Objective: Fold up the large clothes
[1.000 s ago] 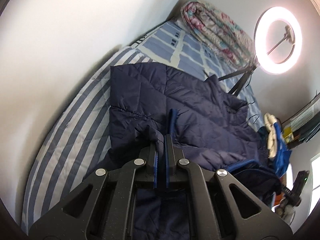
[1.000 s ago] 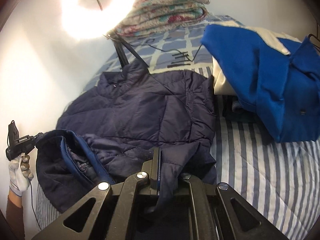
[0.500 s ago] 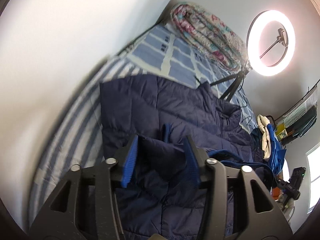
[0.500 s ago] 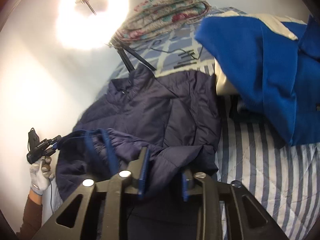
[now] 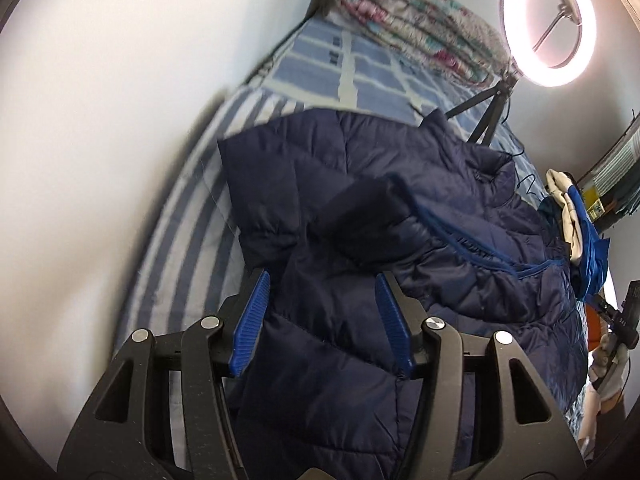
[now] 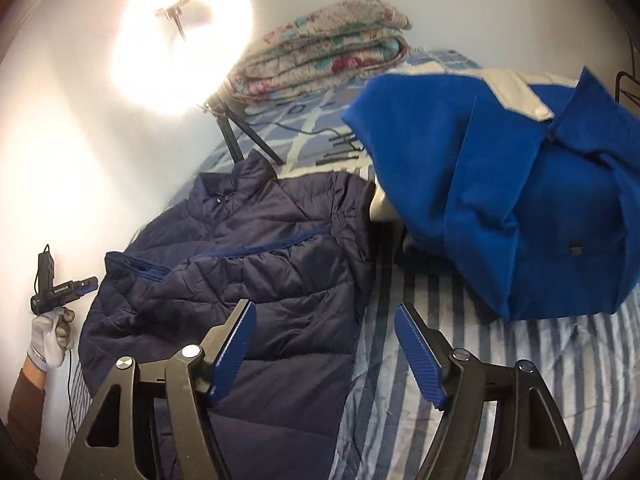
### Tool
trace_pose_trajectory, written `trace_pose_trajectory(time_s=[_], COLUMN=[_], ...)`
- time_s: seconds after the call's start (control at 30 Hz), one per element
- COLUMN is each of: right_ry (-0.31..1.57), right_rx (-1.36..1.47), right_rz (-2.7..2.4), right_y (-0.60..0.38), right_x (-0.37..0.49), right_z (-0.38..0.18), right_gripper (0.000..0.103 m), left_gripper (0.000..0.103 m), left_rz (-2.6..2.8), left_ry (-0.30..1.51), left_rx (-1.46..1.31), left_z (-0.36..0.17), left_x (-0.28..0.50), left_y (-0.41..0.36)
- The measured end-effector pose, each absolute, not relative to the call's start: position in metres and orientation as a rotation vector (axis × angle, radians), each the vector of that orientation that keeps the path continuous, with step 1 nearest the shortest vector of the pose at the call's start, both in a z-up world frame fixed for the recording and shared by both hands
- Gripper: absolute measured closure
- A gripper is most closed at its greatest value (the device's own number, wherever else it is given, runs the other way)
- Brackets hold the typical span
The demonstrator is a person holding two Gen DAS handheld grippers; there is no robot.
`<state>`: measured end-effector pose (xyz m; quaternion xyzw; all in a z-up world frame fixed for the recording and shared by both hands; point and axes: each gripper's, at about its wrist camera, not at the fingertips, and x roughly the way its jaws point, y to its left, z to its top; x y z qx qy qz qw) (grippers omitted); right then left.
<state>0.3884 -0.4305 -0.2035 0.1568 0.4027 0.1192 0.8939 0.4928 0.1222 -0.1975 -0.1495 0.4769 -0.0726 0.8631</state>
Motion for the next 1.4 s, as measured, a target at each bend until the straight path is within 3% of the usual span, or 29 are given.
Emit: trace_pose_trajectory(time_s=[0.2, 0.23, 0.27, 0.33, 0.37, 0.43, 0.5, 0.97, 1.4], right_ry=[0.915, 0.932, 0.954, 0.966, 0.963, 0.957, 0.939, 0.742, 0.677], right_rx=[0.249, 0.240, 0.234, 0.221, 0.197, 0.154, 0.097, -0.086, -0.177], right_rz=[0.216, 0.212, 0.222, 0.238, 0.237, 0.229, 0.210, 0.094, -0.100], right_y=[-0.418, -0.416, -0.413, -0.407, -0.402, -0.395, -0.385, -0.370, -0.352], right_x=[0.409, 0.412, 0.415, 0.414, 0.411, 0.407, 0.401, 0.386, 0.488], right_z=[-0.219, -0.223, -0.227, -0.229, -0.228, -0.225, -0.217, -0.149, -0.132], right_gripper=[0.034, 0.042, 0.047, 0.070, 0.073, 0.094, 0.098, 0.102, 0.102], left_gripper=[0.048, 0.054, 0.067, 0.080, 0.092, 0.097, 0.100, 0.103, 0.103], left_rz=[-0.109, -0.105, -0.106, -0.092, -0.090, -0.090, -0.090, -0.033, 0.101], left_ry=[1.041, 1.042, 1.040, 1.028, 1.021, 1.008, 0.982, 0.795, 0.705], left_rx=[-0.277, -0.277, -0.272, -0.239, -0.218, -0.186, -0.156, -0.149, -0.182], left_z=[-0.218, -0.220, -0.221, -0.220, -0.218, -0.215, -0.210, -0.153, -0.128], left_x=[0.501, 0.501, 0.501, 0.500, 0.499, 0.497, 0.493, 0.495, 0.595], left_y=[0.114, 0.113, 0.113, 0.109, 0.106, 0.101, 0.098, 0.102, 0.078])
